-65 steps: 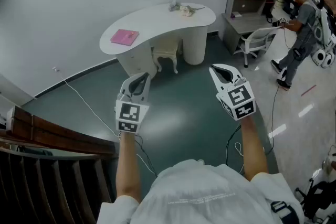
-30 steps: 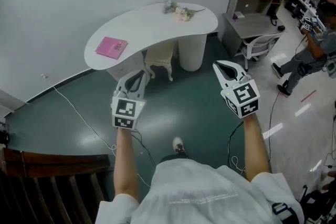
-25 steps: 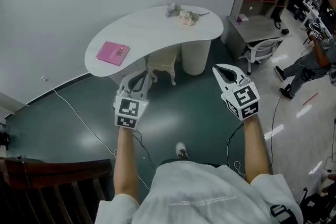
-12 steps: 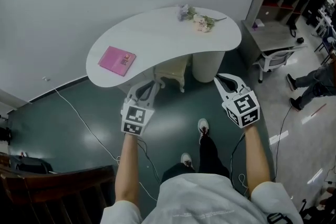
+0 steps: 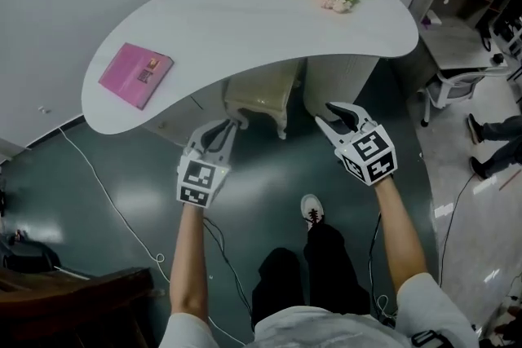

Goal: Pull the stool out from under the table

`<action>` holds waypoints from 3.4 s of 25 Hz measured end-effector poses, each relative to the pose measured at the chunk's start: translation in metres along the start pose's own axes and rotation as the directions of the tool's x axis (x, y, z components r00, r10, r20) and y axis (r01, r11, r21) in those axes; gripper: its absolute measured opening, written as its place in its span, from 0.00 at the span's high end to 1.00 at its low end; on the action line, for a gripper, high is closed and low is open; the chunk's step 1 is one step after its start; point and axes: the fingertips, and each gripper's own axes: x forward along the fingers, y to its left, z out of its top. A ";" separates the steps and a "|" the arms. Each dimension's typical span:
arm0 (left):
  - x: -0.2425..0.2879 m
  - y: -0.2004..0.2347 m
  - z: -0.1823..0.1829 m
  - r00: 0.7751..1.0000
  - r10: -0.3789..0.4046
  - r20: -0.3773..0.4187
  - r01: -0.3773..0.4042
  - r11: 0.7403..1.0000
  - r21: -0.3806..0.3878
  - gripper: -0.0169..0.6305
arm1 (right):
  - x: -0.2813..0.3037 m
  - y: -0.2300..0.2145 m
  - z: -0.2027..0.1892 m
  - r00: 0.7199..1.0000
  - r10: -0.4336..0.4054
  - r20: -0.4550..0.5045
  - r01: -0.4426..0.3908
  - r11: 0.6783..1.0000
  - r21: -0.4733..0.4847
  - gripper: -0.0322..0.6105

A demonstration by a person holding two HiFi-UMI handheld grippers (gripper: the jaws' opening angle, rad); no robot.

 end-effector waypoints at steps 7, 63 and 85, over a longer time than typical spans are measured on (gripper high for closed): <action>0.097 -0.001 -0.170 0.998 0.063 -0.023 -0.065 0.994 -0.088 0.76 | 0.122 -0.014 -0.153 0.999 0.052 0.015 -0.052 0.998 0.031 0.60; 0.278 0.034 -0.371 0.991 0.048 -0.126 -0.079 0.962 -0.261 0.50 | 0.276 -0.030 -0.364 0.993 -0.009 -0.119 0.016 0.998 0.060 0.69; 0.193 -0.053 -0.380 0.995 0.031 -0.091 -0.057 0.951 -0.302 0.63 | 0.203 0.016 -0.391 0.985 -0.012 -0.172 0.029 0.995 0.096 0.68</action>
